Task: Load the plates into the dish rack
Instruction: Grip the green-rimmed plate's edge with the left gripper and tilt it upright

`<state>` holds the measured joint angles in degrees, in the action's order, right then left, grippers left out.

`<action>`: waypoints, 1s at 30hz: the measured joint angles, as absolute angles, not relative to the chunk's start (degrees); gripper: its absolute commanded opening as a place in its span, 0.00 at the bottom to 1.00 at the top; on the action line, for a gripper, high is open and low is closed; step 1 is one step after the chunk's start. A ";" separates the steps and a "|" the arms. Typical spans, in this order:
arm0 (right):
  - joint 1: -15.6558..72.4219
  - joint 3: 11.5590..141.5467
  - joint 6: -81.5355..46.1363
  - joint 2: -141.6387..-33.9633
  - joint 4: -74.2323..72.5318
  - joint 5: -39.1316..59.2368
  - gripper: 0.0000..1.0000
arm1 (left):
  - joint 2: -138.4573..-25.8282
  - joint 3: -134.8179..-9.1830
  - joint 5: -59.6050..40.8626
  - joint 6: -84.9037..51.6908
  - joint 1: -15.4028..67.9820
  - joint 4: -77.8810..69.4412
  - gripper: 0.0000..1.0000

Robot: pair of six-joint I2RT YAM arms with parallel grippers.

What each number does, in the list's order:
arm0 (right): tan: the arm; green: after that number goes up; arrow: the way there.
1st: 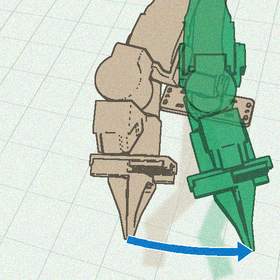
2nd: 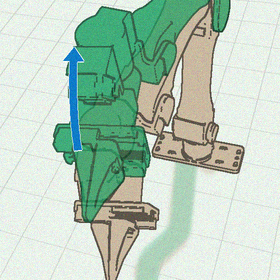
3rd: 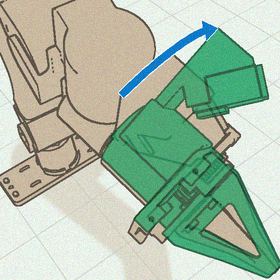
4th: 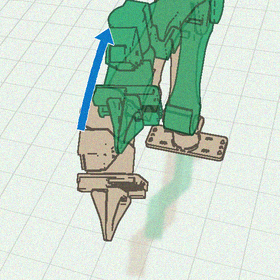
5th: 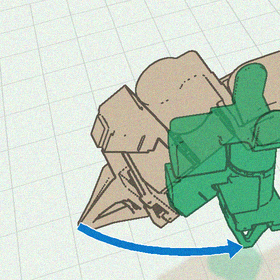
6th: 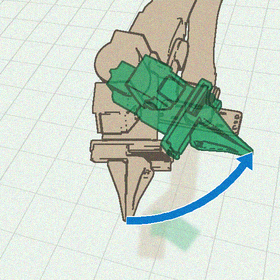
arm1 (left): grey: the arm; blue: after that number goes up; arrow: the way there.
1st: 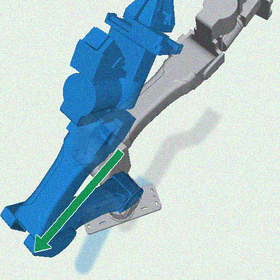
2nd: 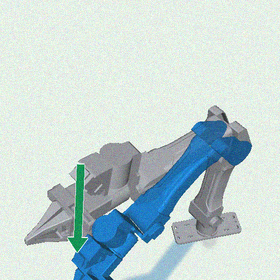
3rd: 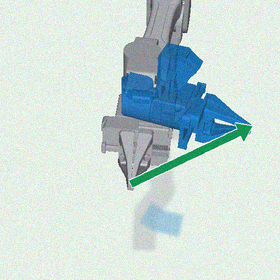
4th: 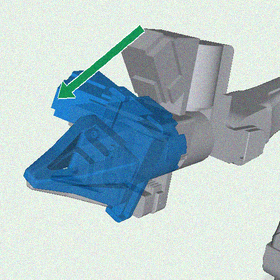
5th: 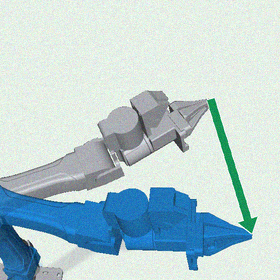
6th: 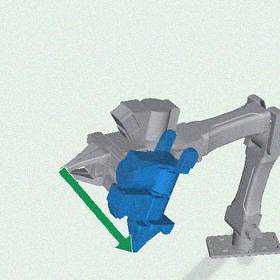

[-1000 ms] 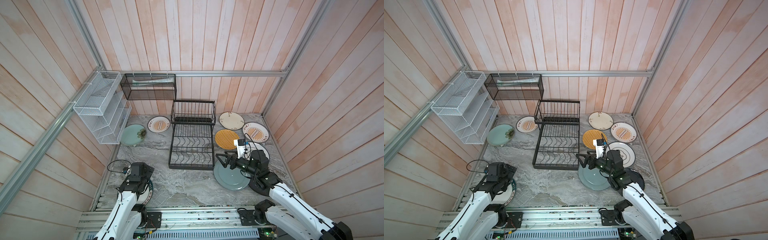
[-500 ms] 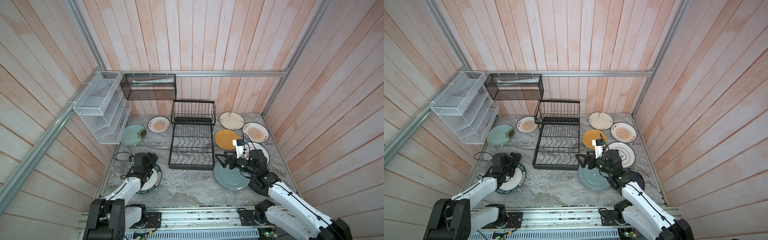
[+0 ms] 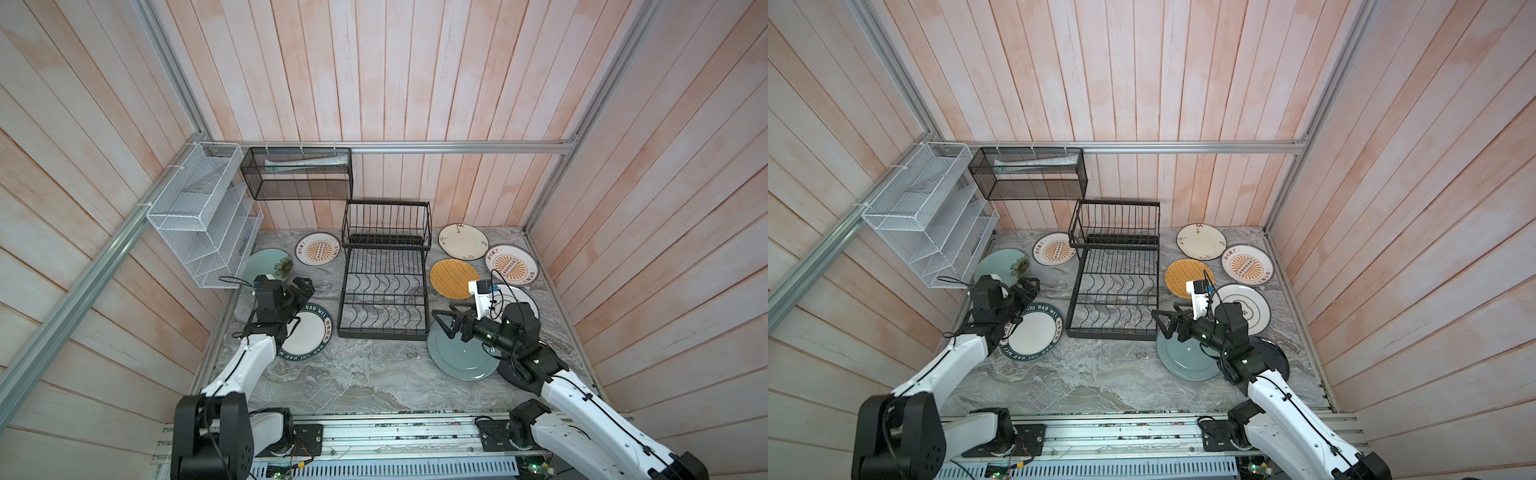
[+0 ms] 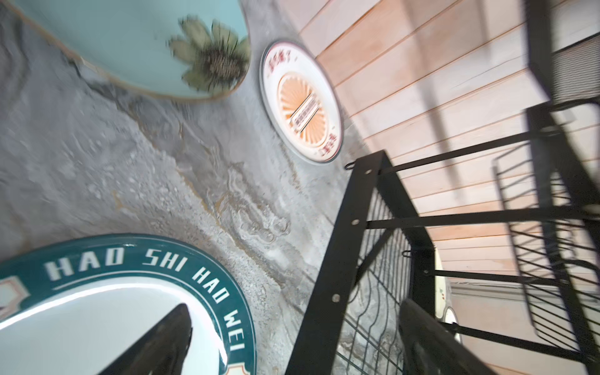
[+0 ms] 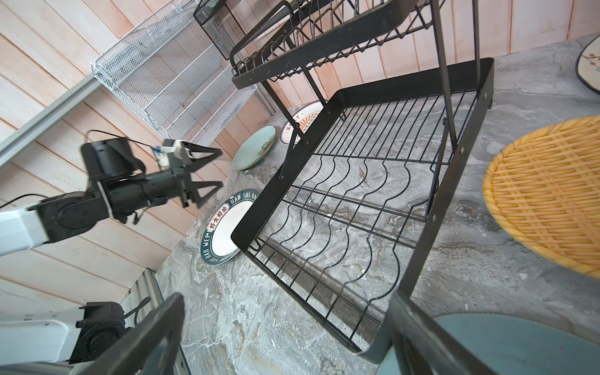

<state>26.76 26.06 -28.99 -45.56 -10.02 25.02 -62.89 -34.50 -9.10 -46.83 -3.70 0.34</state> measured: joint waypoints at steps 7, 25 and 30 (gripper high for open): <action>28.34 25.12 -29.36 -49.89 -13.26 26.44 0.98 | -42.11 -27.73 -10.61 -43.09 -17.61 11.73 0.98; 32.95 25.28 -29.98 -55.07 -18.06 28.32 0.98 | -61.98 -15.92 -30.79 -41.43 -33.93 2.87 0.78; 32.97 24.97 -30.26 -55.07 -18.83 28.45 0.98 | -62.98 -14.68 -33.52 -42.26 -34.02 0.54 0.69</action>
